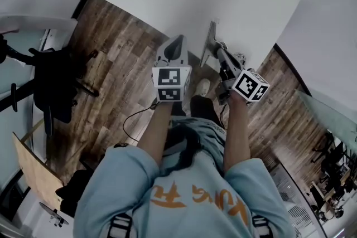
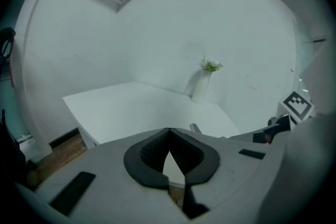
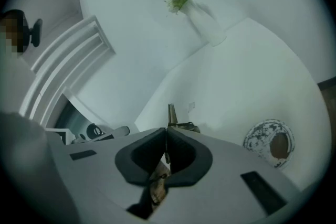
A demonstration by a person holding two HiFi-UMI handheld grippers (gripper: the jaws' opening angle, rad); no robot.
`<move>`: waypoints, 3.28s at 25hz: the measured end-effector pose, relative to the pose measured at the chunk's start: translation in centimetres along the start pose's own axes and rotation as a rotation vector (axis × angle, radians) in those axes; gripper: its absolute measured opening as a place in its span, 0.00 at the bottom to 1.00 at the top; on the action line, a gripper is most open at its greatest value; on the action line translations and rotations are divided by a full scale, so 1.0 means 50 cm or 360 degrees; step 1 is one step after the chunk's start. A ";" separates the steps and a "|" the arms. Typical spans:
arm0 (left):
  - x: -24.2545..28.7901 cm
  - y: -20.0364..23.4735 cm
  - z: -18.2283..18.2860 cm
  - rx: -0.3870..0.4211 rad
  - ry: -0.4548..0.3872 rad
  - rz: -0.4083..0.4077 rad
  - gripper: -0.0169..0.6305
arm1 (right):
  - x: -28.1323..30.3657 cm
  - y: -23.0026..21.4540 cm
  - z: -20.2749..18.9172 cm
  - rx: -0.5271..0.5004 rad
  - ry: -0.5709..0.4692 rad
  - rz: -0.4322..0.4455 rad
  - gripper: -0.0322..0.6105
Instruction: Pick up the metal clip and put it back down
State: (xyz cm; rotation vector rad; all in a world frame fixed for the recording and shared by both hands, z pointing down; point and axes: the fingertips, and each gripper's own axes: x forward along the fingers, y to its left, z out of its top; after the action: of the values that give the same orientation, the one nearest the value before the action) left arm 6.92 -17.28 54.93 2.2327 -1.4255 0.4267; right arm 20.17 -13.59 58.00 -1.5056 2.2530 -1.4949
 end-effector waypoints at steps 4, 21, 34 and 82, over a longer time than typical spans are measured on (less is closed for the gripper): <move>-0.006 0.005 0.041 0.0015 -0.0051 -0.0006 0.06 | 0.008 0.048 0.025 -0.0211 0.0023 0.0033 0.08; -0.066 0.141 0.257 0.0038 -0.0415 0.0144 0.06 | -0.015 0.200 0.272 -0.0829 -0.0466 -0.0209 0.08; -0.070 0.256 0.235 -0.0128 -0.0403 0.0259 0.06 | 0.142 0.255 0.220 -0.0851 -0.0226 -0.0032 0.08; -0.116 0.420 0.203 -0.0362 -0.0512 0.0513 0.06 | 0.300 0.369 0.254 -0.1121 -0.0435 0.0054 0.10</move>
State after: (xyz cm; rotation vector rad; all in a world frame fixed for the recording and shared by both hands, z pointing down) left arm -14.41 -25.77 47.84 1.9546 -1.9063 -0.0029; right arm 6.01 -32.08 44.38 -1.6526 2.7326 -0.4298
